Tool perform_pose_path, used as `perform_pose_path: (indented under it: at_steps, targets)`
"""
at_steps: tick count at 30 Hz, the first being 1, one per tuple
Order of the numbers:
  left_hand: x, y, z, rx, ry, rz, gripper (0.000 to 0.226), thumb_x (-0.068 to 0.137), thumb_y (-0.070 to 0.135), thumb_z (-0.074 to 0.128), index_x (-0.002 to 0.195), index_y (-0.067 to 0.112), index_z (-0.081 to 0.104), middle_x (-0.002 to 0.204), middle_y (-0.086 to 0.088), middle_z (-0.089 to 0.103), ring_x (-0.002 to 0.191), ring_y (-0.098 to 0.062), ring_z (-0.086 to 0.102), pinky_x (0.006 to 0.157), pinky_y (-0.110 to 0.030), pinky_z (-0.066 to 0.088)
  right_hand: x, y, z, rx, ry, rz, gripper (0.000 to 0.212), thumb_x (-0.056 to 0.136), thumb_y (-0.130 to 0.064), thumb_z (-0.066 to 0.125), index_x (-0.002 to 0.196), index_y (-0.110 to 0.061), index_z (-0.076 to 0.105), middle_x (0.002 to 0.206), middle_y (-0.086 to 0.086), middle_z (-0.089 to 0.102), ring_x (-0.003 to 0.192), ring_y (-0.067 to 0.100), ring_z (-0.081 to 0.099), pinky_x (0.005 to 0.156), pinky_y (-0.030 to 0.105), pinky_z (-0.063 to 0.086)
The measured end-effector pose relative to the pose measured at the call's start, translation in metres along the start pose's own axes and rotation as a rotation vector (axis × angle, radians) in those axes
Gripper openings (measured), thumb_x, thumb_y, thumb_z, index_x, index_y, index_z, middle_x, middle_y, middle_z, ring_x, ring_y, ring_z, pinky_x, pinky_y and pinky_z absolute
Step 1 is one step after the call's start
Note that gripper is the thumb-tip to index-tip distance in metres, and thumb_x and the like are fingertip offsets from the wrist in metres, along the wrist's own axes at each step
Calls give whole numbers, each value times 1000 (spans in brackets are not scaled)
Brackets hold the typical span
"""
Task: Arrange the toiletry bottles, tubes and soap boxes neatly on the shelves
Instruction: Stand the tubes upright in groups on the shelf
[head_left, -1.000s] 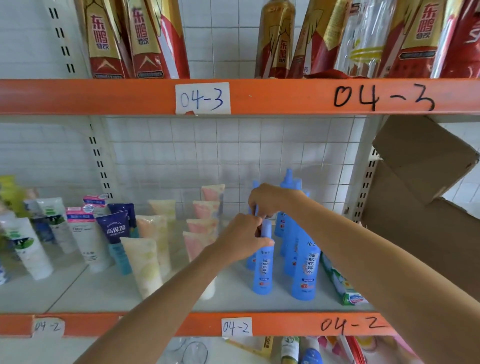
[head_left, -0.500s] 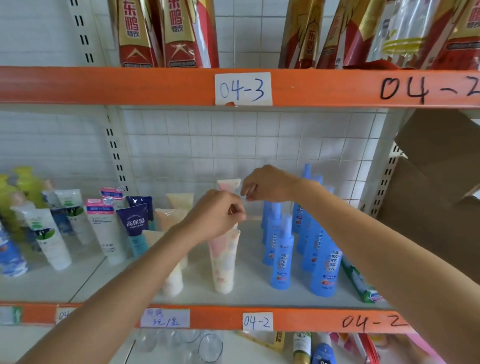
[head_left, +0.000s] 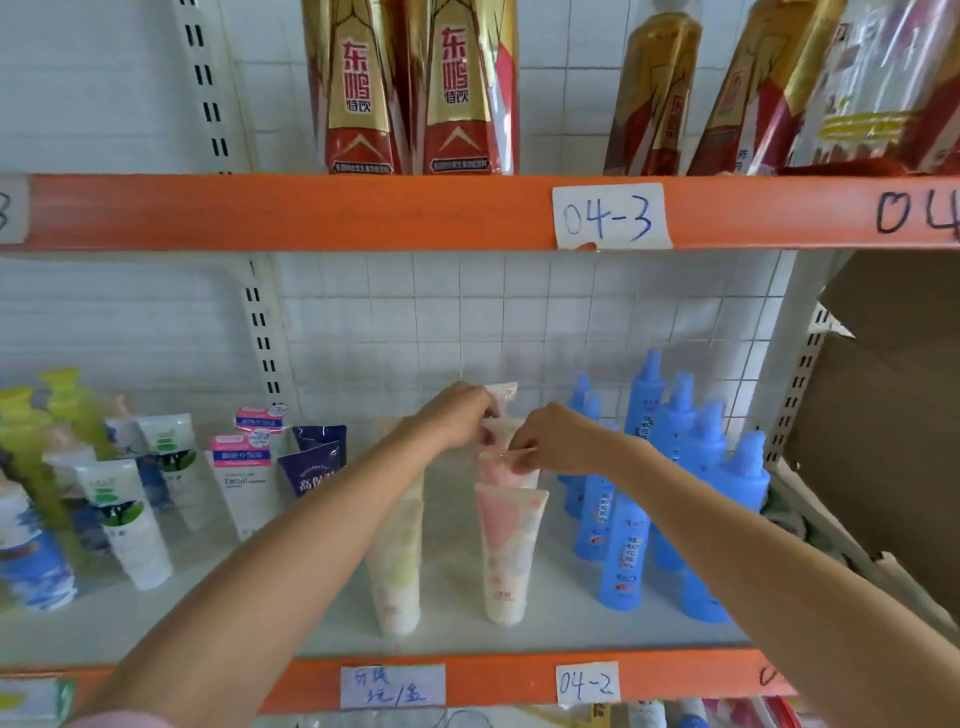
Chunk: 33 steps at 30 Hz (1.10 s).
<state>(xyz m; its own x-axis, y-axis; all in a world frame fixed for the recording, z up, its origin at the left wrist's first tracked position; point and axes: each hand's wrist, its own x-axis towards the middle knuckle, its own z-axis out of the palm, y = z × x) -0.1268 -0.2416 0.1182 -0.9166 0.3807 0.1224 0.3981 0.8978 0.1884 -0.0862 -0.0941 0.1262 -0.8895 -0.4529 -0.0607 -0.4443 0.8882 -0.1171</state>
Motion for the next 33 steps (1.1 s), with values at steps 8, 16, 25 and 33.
perform_pose_path:
  at_steps: [8, 16, 25, 33]
  targets:
    - [10, -5, 10, 21, 61, 32, 26, 74, 4, 50, 49, 10, 46, 65, -19, 50, 66, -36, 45, 57, -34, 32, 0, -2, 3, 40, -16, 53, 30, 91, -24, 53, 117, -12, 62, 110, 9, 61, 105, 23, 53, 81, 26, 38]
    - [20, -13, 15, -71, 45, 78, 19, 57, 16, 57, 48, 13, 40, 62, -14, 44, 61, -23, 34, 56, -32, 28, -28, -15, -15, 192, 167, 25, 20, 85, -39, 60, 92, -22, 68, 90, -11, 60, 92, 9, 55, 87, 26, 47]
    - [19, -11, 5, -115, -60, 2, 12, 75, -1, 60, 68, 8, 63, 79, -12, 61, 75, -25, 53, 55, -25, 34, -38, -23, 12, 8, -61, -69, 35, 89, -28, 56, 122, -16, 54, 69, -7, 37, 68, 17, 42, 51, 21, 29]
    - [-14, -52, -39, -170, -23, -72, 29, 82, 20, 69, 110, 12, 68, 113, -1, 68, 105, -13, 61, 90, -20, 43, -39, -22, 6, -97, -73, -170, 35, 91, -30, 52, 123, -16, 53, 93, 5, 54, 85, 24, 53, 77, 36, 48]
